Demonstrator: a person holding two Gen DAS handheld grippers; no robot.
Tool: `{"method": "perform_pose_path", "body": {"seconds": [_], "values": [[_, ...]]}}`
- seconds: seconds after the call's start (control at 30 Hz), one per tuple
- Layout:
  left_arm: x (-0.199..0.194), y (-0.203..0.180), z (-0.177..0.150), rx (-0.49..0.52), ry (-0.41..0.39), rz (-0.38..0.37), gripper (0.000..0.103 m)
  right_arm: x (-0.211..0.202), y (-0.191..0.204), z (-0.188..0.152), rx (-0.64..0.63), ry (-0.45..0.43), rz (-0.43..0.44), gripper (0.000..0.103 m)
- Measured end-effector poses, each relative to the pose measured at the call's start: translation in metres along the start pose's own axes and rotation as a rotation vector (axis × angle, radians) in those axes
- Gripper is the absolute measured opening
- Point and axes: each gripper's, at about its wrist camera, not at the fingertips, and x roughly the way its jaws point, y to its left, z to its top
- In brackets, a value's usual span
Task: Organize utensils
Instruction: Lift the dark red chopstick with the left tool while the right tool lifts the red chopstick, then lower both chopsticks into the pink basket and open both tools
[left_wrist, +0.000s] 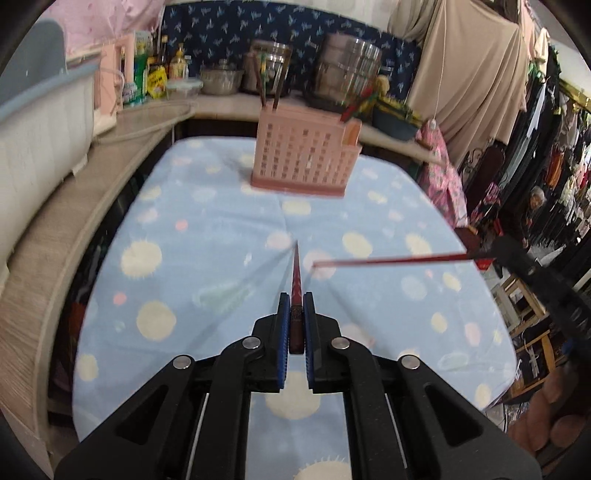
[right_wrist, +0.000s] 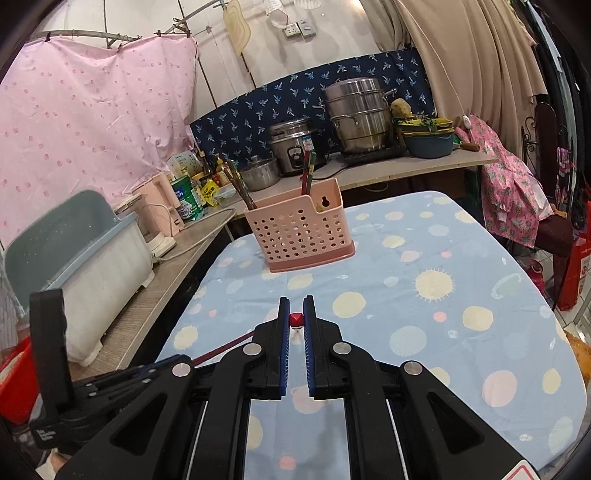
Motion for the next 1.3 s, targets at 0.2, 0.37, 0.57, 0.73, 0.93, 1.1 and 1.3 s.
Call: {"method": "perform_pose_path", "body": {"seconds": [0.2,0.37,0.57,0.73,0.93,1.1,1.3], "values": [[-0.021,-0.014,0.050,0.020,-0.087,-0.012,0.007,0.002,0.007,0.028,-0.016,-0.045,0.014,0.007],[-0.030,-0.026,0.086,0.042,-0.142,-0.010,0.007,0.004,0.012,0.052,-0.027,-0.076,0.015,0.007],[-0.039,-0.034,0.129,0.049,-0.202,-0.008,0.007,0.005,0.013,0.089,-0.017,-0.134,0.034,0.007],[-0.050,-0.041,0.175,0.057,-0.294,0.010,0.007,0.008,0.015,0.135,0.000,-0.216,0.064,0.007],[-0.052,-0.047,0.233,0.055,-0.400,0.031,0.007,0.022,0.025,0.192,-0.016,-0.320,0.070,0.007],[-0.039,-0.048,0.272,0.038,-0.454,0.051,0.007,0.047,0.036,0.234,-0.047,-0.371,0.052,0.007],[-0.017,-0.047,0.301,0.053,-0.497,0.094,0.007,0.094,0.039,0.260,-0.065,-0.379,0.036,0.007]]}}
